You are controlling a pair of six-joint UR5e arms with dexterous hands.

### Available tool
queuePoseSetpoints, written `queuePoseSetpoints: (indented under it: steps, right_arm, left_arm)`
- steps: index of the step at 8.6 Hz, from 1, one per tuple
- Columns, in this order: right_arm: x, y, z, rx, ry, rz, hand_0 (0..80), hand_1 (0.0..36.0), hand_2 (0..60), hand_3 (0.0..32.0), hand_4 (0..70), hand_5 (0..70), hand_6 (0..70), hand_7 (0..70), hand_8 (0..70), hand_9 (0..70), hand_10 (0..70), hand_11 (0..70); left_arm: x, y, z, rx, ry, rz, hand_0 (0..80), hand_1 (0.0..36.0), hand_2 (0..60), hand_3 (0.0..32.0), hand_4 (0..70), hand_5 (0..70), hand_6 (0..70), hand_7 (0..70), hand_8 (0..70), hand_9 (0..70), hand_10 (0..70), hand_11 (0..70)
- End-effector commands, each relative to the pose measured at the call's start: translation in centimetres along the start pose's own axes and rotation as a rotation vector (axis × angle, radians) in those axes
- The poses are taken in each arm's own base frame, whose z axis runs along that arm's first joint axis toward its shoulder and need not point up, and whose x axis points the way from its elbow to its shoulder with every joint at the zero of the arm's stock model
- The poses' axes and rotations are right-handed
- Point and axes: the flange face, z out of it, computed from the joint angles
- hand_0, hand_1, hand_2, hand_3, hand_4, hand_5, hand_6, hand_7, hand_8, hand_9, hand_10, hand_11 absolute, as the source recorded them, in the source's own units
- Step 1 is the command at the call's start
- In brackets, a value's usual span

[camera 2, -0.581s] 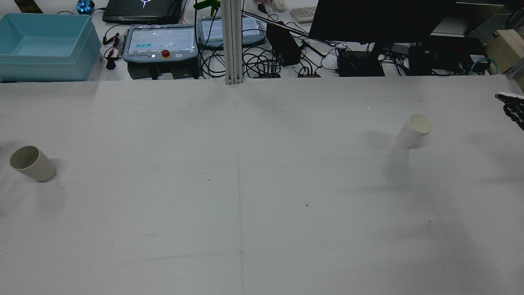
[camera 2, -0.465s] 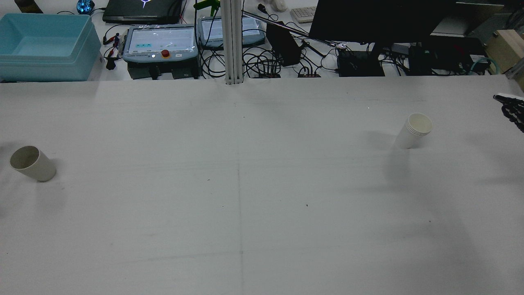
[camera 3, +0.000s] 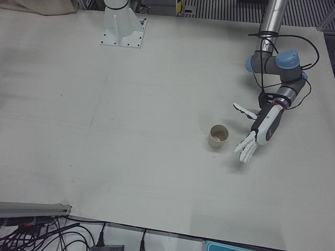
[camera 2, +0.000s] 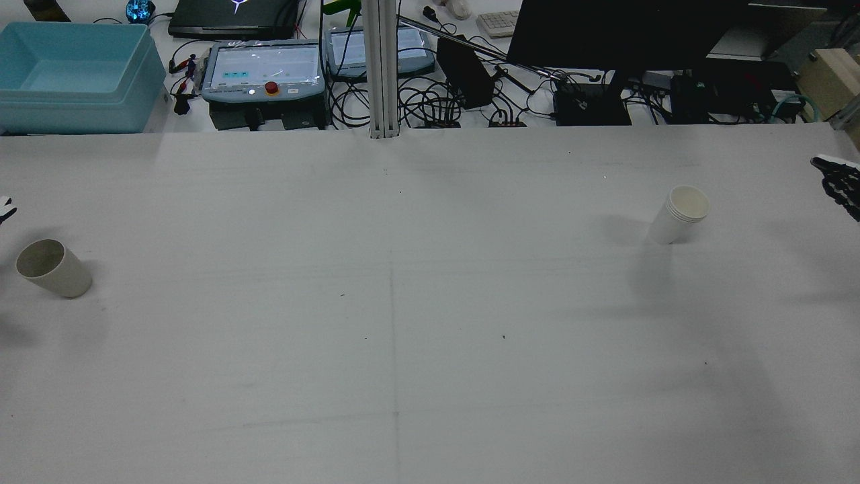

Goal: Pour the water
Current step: 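Reach the left hand to the paper cup near it and close fingers around it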

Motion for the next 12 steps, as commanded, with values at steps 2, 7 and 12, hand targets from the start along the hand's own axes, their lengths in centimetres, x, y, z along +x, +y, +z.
queuePoseSetpoints:
  steps: [2, 7, 12]
  right_arm:
    - [0.0, -0.2, -0.2, 0.002, 0.000, 0.001, 47.3, 13.5, 4.6, 0.0, 2.9, 12.7, 4.1, 6.4, 0.0, 0.0, 0.0, 0.0]
    - [0.2, -1.1, -0.5, 0.012, -0.001, 0.007, 47.1, 13.1, 4.2, 0.0, 2.6, 12.4, 3.7, 5.2, 0.0, 0.0, 0.0, 0.0]
    - [0.0, -1.3, -0.6, 0.018, -0.006, 0.012, 47.1, 13.0, 3.4, 0.0, 2.2, 12.0, 3.3, 4.2, 0.0, 0.0, 0.0, 0.0]
  left_arm:
    - [-2.1, 2.1, 4.7, 0.010, -0.064, -0.001, 49.9, 5.6, 0.0, 0.0, 19.6, 5.7, 5.7, 4.6, 0.1, 0.0, 0.0, 0.0]
    - [-3.3, 2.5, 6.4, 0.003, -0.081, 0.022, 50.1, 6.1, 0.0, 0.0, 17.1, 4.7, 4.5, 2.9, 0.0, 0.0, 0.0, 0.0]
    - [-3.5, 3.2, 7.0, -0.022, -0.073, 0.012, 50.8, 6.7, 0.0, 0.0, 19.6, 6.3, 4.3, 3.0, 0.0, 0.0, 0.0, 0.0]
